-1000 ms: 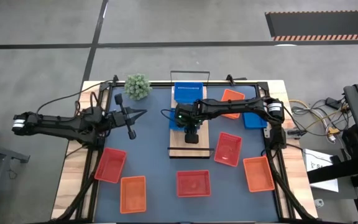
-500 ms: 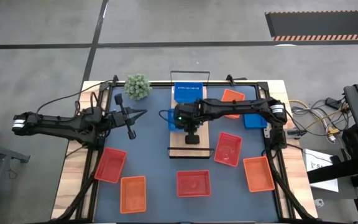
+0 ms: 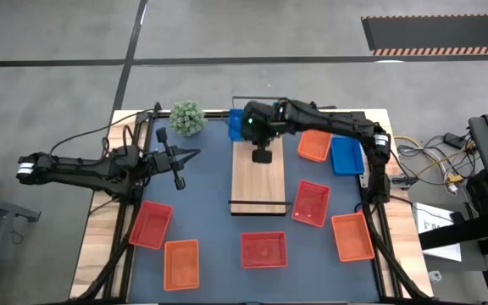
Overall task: Stack baskets on shelf by color
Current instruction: Stack the left blue bin on top of the blue bin
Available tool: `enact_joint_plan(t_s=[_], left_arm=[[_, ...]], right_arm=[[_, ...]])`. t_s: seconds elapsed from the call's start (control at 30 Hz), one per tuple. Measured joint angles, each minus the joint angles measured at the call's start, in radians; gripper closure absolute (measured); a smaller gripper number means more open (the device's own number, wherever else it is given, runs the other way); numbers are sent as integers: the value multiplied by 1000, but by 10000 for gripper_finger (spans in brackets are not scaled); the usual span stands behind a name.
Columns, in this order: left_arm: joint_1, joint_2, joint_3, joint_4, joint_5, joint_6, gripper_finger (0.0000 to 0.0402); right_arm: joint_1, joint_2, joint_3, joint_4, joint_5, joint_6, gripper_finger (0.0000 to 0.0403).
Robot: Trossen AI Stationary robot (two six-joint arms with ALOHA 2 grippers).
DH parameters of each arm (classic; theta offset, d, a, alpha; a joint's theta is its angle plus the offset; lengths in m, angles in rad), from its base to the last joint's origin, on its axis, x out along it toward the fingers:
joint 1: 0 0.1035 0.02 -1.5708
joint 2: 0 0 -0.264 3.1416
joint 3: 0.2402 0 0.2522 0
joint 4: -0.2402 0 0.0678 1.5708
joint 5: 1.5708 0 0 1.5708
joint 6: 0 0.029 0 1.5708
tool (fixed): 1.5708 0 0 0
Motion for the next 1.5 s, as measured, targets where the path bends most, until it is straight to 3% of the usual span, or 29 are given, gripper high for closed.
enact_joint_plan(t_s=[0.37,1.5], left_arm=[[0,2,-1,2,0,1,401],[0,0,-1,1,0,2,402]], right_arm=[[-112,7,-136,113,-13,-56,394],[-135,8,-210,233,-2,-106,394]])
